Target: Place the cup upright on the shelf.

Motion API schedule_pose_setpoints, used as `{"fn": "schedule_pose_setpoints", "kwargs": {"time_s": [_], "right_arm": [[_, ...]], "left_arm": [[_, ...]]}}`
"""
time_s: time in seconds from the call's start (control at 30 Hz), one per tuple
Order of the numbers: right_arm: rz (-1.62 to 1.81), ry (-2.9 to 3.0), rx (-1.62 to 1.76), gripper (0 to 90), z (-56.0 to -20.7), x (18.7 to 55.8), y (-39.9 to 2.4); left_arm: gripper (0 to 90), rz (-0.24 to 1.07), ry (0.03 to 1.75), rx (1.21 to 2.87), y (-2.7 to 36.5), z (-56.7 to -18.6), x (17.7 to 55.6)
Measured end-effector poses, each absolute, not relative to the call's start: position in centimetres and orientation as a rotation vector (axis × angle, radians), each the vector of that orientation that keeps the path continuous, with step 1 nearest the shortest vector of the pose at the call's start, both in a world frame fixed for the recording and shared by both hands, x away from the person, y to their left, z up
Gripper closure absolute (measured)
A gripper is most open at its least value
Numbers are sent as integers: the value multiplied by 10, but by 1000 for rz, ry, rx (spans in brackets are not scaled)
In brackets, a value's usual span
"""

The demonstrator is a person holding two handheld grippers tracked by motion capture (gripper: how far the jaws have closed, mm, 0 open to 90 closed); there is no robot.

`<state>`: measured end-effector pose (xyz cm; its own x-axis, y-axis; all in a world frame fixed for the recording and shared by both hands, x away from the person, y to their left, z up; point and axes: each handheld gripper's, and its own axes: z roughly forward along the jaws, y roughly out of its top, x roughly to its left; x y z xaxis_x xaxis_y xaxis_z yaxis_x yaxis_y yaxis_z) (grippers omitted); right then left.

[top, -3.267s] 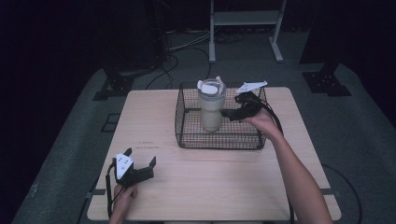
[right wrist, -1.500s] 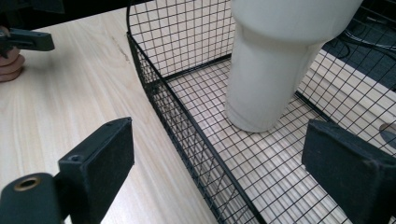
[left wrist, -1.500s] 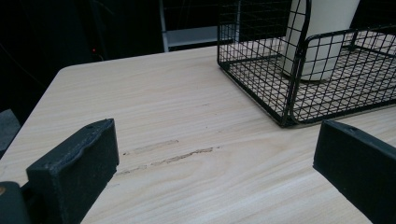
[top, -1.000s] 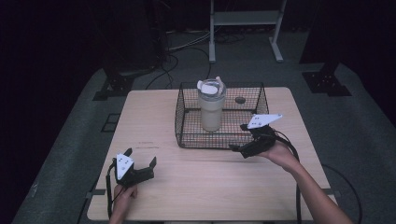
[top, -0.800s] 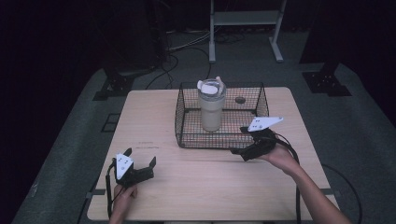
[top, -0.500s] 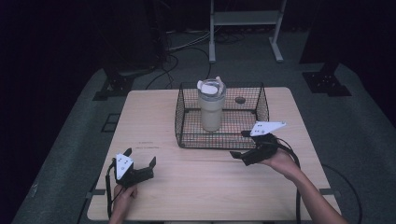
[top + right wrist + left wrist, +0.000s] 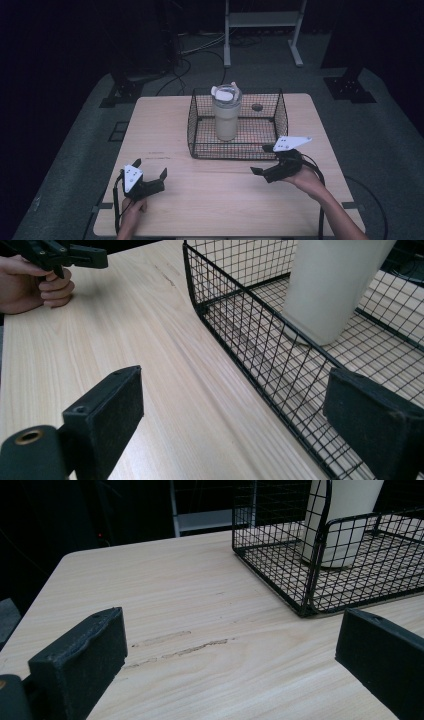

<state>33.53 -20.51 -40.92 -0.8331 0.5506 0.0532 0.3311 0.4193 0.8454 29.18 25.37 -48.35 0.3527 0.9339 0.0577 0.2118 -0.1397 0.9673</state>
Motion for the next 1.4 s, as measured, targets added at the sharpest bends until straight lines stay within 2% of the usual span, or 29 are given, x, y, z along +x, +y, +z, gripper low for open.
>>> {"fn": "schedule_pose_setpoints", "kwargs": {"time_s": [1.4], "right_arm": [[1372, 2360, 930, 88, -455, 296, -248]], "left_arm": [[0, 906, 1040, 1614, 252, -484, 290]]}}
